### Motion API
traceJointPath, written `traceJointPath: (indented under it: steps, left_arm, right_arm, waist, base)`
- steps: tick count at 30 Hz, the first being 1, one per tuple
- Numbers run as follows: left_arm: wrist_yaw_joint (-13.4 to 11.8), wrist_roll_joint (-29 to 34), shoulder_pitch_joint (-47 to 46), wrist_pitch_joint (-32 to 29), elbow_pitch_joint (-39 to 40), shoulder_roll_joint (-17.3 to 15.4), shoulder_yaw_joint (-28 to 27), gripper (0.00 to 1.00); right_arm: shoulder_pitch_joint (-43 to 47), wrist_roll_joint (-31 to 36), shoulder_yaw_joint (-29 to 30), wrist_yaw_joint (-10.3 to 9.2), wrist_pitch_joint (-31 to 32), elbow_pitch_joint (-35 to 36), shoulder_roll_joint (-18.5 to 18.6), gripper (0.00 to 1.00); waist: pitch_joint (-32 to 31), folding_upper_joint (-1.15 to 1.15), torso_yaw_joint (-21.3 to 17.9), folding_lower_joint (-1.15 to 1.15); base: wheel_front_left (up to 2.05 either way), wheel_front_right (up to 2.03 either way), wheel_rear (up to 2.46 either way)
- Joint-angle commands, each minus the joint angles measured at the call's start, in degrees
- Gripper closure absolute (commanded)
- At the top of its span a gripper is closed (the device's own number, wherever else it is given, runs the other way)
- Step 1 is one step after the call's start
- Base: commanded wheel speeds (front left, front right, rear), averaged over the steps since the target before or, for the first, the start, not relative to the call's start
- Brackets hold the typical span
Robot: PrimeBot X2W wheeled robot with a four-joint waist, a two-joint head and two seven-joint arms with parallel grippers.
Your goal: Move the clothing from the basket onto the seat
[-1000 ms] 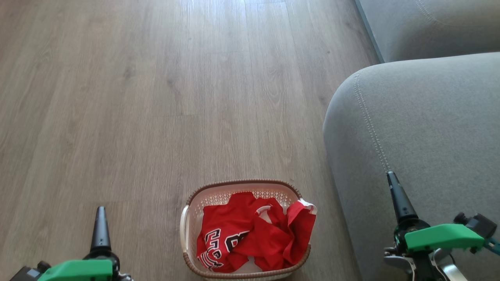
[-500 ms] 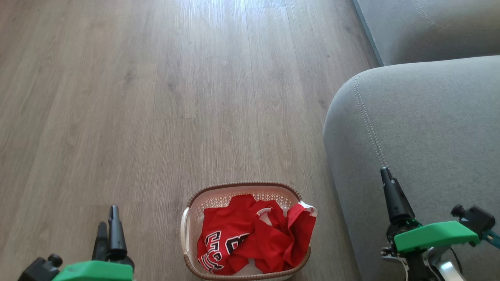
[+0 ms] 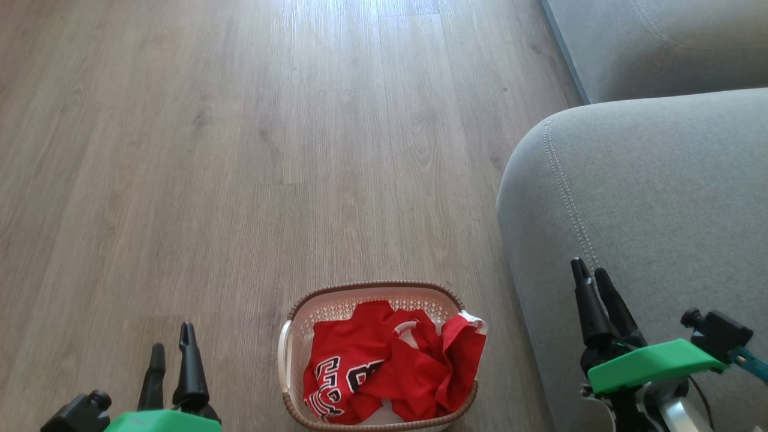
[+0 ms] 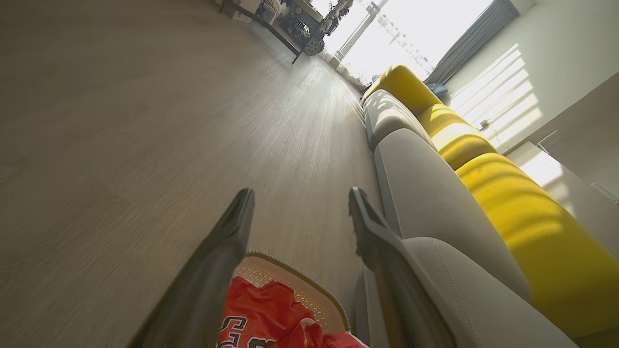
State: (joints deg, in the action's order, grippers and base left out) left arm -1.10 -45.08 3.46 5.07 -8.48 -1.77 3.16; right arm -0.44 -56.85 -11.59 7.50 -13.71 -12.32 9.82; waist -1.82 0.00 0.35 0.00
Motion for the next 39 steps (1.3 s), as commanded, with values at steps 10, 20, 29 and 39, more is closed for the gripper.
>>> traceJointPath:
  steps: [10,20,29,39]
  left_arm:
    - [-0.6,9.3,-0.3,2.2,1.6,-1.0,-0.2,0.0]
    - [-1.1,17.1,0.5,4.1,1.9,-1.0,0.1,0.0]
    - [-1.3,22.8,0.8,5.5,2.3,-1.1,0.5,0.0]
    - [-1.8,30.1,1.0,7.3,1.8,-1.1,1.3,0.0]
  right_arm:
    - [-0.5,10.9,0.8,-0.01,-0.7,1.5,-1.2,0.0]
    - [-0.4,20.4,1.9,-0.01,-0.8,0.5,-2.6,0.0]
    - [-0.3,27.1,2.9,-0.01,-0.9,0.4,-3.6,0.0]
    - [-0.3,36.4,4.1,-0.01,-1.1,0.3,-5.0,0.0]
  waist:
    - [-0.1,0.0,0.0,0.0]
    - [-0.3,0.0,0.1,0.0]
    - [-0.5,0.0,0.1,0.0]
    - [-0.6,0.0,0.1,0.0]
  base:
    - [0.0,0.0,0.0]
    - [0.0,0.0,0.0]
    - [0.0,0.0,0.0]
    - [0.0,0.0,0.0]
